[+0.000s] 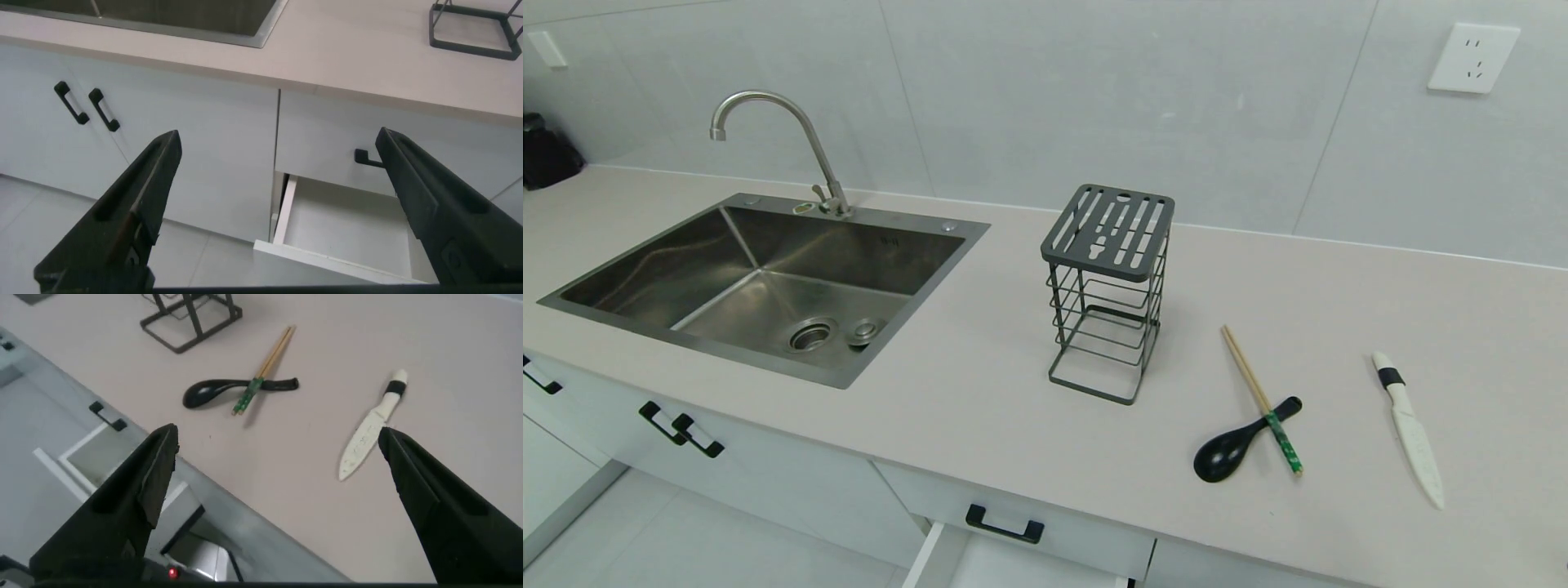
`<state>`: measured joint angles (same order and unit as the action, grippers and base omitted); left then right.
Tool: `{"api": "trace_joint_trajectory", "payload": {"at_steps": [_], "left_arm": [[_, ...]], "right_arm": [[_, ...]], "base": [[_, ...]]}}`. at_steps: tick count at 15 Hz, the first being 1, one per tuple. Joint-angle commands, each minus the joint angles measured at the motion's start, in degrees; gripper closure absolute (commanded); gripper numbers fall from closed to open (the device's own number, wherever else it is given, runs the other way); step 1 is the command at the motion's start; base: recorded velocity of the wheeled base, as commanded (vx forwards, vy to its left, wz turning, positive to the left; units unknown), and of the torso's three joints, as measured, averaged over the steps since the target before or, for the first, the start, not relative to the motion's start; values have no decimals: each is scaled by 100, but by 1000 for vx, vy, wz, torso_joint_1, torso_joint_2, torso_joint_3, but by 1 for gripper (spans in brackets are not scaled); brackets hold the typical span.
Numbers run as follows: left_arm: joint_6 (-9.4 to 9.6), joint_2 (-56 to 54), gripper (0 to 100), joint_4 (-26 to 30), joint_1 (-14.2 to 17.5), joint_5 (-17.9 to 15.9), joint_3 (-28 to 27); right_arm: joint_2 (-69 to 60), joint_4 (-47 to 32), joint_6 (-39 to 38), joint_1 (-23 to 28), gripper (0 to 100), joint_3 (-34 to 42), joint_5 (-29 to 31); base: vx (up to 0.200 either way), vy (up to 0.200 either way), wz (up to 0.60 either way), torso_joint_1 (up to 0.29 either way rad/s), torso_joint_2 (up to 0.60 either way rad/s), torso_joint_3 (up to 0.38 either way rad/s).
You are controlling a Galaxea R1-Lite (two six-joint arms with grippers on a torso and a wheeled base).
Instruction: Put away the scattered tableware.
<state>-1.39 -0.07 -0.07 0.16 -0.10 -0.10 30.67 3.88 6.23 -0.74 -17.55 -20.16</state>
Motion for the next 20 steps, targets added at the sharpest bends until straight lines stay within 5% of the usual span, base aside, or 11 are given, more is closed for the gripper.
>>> {"api": "trace_joint_trajectory", "payload": {"at_steps": [1,9,20], "left_arm": [[-2,7,0,-1,2,1,1],[-2,7,0,-1,2,1,1],[-2,7,0,-1,2,1,1]], "right_arm": [[1459,245,361,-304,0,-125,-23],[3103,307,467,-1015,0,-749,188],[5063,509,54,-2272,0,-1620,1322]], "base": [[0,0,0,0,0,0],[0,0,0,0,0,0],[0,0,0,0,0,0]]}}
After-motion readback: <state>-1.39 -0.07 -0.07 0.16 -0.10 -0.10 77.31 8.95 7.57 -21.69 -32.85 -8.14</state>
